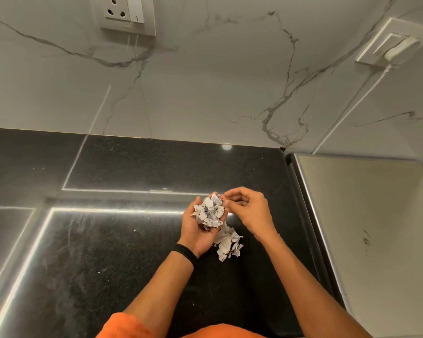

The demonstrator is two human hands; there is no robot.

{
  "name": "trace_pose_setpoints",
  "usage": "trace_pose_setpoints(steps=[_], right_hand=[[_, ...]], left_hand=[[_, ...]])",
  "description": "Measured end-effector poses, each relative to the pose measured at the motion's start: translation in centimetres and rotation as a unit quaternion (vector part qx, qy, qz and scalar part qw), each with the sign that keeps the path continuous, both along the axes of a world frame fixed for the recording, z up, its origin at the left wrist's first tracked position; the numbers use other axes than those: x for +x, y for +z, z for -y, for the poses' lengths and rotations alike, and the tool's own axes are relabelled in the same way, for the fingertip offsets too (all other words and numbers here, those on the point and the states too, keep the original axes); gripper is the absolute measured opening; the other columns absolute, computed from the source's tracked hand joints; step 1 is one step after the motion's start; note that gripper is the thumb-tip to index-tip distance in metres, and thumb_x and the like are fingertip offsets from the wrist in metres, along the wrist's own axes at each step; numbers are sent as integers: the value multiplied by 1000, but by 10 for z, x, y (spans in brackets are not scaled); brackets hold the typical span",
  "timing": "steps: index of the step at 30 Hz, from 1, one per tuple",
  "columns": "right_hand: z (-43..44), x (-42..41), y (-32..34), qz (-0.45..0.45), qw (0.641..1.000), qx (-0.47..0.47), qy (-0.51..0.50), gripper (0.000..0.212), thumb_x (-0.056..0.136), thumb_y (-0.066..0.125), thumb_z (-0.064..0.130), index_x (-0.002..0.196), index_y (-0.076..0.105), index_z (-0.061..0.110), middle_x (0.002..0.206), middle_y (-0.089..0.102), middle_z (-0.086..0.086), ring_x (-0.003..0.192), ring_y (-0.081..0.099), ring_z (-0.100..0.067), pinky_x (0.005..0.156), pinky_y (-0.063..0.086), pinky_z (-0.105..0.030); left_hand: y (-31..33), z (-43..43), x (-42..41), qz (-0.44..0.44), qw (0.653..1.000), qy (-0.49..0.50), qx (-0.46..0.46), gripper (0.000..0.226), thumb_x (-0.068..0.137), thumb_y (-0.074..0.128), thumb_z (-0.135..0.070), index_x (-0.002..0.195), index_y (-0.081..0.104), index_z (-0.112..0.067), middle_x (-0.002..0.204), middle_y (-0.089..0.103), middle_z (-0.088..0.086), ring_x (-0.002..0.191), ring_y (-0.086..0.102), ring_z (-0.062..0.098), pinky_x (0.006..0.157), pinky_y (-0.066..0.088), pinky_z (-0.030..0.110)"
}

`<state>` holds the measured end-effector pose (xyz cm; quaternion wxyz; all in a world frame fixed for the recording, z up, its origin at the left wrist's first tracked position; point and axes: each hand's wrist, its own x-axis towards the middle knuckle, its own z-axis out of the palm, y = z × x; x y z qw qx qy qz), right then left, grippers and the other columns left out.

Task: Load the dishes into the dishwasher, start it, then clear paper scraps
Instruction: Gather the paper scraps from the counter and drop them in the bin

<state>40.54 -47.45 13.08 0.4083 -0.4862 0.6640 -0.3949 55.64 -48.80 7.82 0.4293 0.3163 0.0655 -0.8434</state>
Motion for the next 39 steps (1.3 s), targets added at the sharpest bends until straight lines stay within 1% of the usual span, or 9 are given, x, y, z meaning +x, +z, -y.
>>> trace_pose_setpoints(steps=[4,6,8,10,19,25,33,36,39], right_hand=[[-2,-7,2,-83,996,-28,-13,18,90,74,11,103,75,24,98,74,9,94,70,-4,87,61,-33],[-9,-15,-1,-163,985,30,47,22,90,76,18,110,73,27,103,72,12,94,67,0,89,59,-30],[-20,-16,-9,-263,947,116,144,35,88,78,27,122,69,31,111,70,13,94,64,0,91,56,-26],[-30,-10,-20,-301,925,148,179,43,89,77,29,130,64,32,114,68,12,93,63,-1,88,53,-22],[-24,-10,-25,-190,977,93,25,19,89,77,18,103,73,29,90,70,13,83,67,-1,73,53,-16],[-4,-5,5,-3,999,33,-26,14,85,80,15,94,76,24,91,75,3,86,71,-11,79,61,-30],[-1,4,1,-18,1000,4,-7,10,93,72,18,97,76,26,90,74,7,84,71,-9,79,62,-31],[-14,-6,-16,-139,987,48,66,18,91,74,20,106,74,30,99,72,13,90,68,0,85,59,-27],[-28,0,-36,-241,942,81,219,36,89,75,26,124,69,35,113,67,16,100,62,-1,93,53,-26]], left_hand=[[-1,3,4,0,1000,14,2,48,104,45,-36,137,59,-3,136,63,23,129,59,36,116,40,46],[-3,5,10,-1,1000,19,1,49,103,46,-35,137,58,-3,137,62,23,129,58,36,114,41,45],[-5,6,16,-1,1000,26,-1,49,103,45,-35,139,57,-2,138,61,23,130,58,36,111,43,45],[-8,6,21,3,1000,28,-2,50,103,45,-35,139,57,-2,138,62,22,128,60,36,109,46,45],[-8,7,32,25,999,31,-6,48,104,45,-36,136,59,-3,135,64,21,128,59,35,106,46,44],[-6,2,21,30,1000,2,-7,50,104,47,-36,140,57,-3,135,64,22,129,58,35,112,43,46],[0,2,21,-21,1000,17,-10,49,101,50,-36,137,58,-3,140,59,24,129,59,37,113,43,47],[-3,7,33,-19,999,31,-15,48,98,52,-34,135,61,-3,141,59,22,128,59,37,113,43,46],[-7,11,41,-6,999,35,-18,49,97,54,-34,134,61,-4,142,59,22,128,59,36,110,45,46]])
